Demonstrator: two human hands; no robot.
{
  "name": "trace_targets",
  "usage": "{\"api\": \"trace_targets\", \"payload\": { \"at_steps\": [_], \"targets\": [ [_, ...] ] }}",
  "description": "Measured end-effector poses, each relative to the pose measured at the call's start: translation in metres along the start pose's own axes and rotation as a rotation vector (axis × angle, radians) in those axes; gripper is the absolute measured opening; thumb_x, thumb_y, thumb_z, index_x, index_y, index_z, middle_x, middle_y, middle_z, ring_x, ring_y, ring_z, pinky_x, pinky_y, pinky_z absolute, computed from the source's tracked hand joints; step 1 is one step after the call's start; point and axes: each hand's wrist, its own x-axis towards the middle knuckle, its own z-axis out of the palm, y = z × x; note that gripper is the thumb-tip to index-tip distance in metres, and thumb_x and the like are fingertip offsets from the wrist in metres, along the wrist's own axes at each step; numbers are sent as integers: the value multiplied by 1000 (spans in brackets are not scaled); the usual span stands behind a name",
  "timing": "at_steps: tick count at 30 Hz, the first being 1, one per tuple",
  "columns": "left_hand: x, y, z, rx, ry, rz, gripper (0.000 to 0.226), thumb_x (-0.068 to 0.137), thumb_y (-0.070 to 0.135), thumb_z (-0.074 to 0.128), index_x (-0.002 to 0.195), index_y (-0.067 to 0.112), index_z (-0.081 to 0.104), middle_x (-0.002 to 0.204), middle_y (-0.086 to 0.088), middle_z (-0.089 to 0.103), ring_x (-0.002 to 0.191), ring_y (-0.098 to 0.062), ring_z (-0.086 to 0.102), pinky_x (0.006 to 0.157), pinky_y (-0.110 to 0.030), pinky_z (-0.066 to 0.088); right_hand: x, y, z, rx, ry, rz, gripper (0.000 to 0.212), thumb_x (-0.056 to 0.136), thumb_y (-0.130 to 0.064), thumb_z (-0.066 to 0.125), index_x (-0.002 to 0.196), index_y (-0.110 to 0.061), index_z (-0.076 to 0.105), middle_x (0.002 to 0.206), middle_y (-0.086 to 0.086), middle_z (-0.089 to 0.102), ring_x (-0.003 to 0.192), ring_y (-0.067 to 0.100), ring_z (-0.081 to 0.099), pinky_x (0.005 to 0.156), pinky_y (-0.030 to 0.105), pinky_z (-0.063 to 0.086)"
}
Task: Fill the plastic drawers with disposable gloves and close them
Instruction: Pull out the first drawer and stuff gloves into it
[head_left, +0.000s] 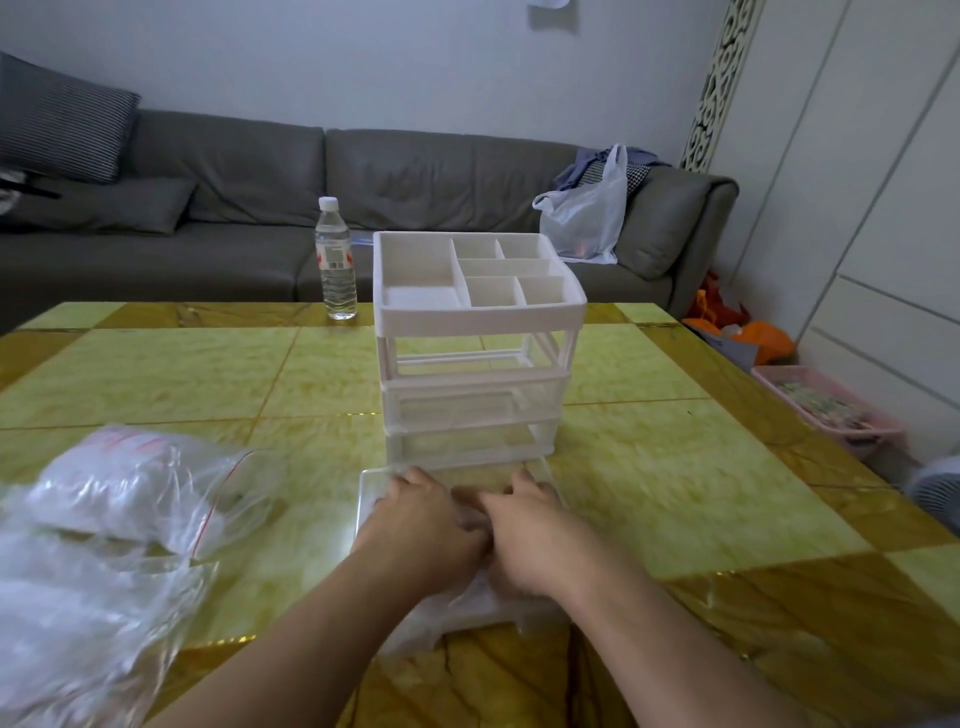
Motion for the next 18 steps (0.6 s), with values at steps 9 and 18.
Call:
{"api": "trace_targets", "payload": {
  "at_steps": [9,18],
  "targets": [
    [-63,-16,-21,110,350,497,25,97,45,49,119,33,49,118,11,45,111,-14,46,93,-28,43,5,-3,4,-108,-58,26,80,94,-15,64,158,-46,27,164,11,13,152,42,16,119,56,39],
    [-55,-26,-9,-52,0,325,30,99,33,56,70,38,56,80,13,57,76,-5,55,66,-22,43,1,1,6,2,7,9,77,90,-15,65,150,-56,38,158,10,18,146,37,24,115,51,45]
  ]
}}
